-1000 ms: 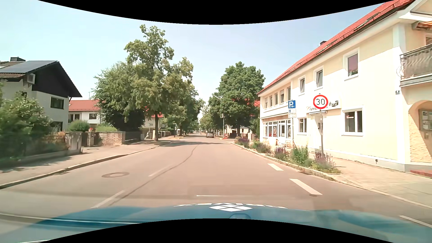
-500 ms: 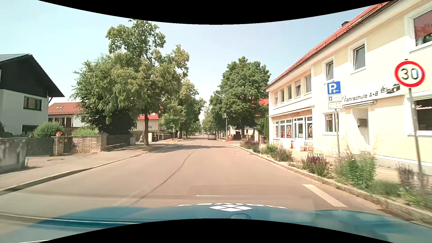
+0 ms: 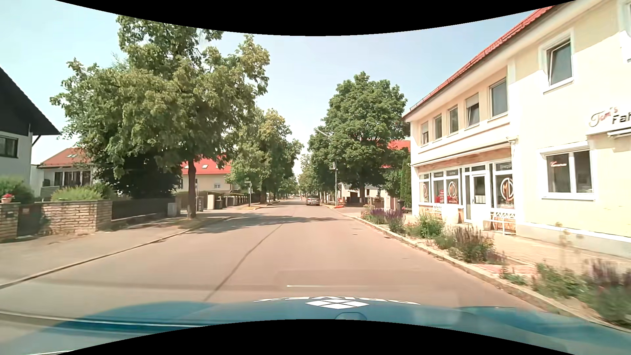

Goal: Follow the waypoints while adhering to traffic rules and regulations

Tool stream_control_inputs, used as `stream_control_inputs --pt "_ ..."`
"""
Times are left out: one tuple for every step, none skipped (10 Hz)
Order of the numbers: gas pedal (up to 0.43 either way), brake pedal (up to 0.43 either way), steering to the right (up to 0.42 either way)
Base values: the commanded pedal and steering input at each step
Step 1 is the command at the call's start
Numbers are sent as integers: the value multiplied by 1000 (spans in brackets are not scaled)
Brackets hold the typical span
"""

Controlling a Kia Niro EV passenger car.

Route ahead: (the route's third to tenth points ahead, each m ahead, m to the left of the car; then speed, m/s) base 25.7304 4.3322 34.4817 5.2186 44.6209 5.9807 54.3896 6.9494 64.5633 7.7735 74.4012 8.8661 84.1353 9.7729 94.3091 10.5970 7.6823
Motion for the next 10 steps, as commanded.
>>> stream_control_inputs --pt "0 0 -19" --pt "0 0 -19" --pt "0 0 -20" --pt "0 6 -19" --pt "0 37 -19" --pt "0 79 -20" --pt "0 140 -21" --pt "0 152 -21" --pt "0 171 -20" --pt "0 165 -18"
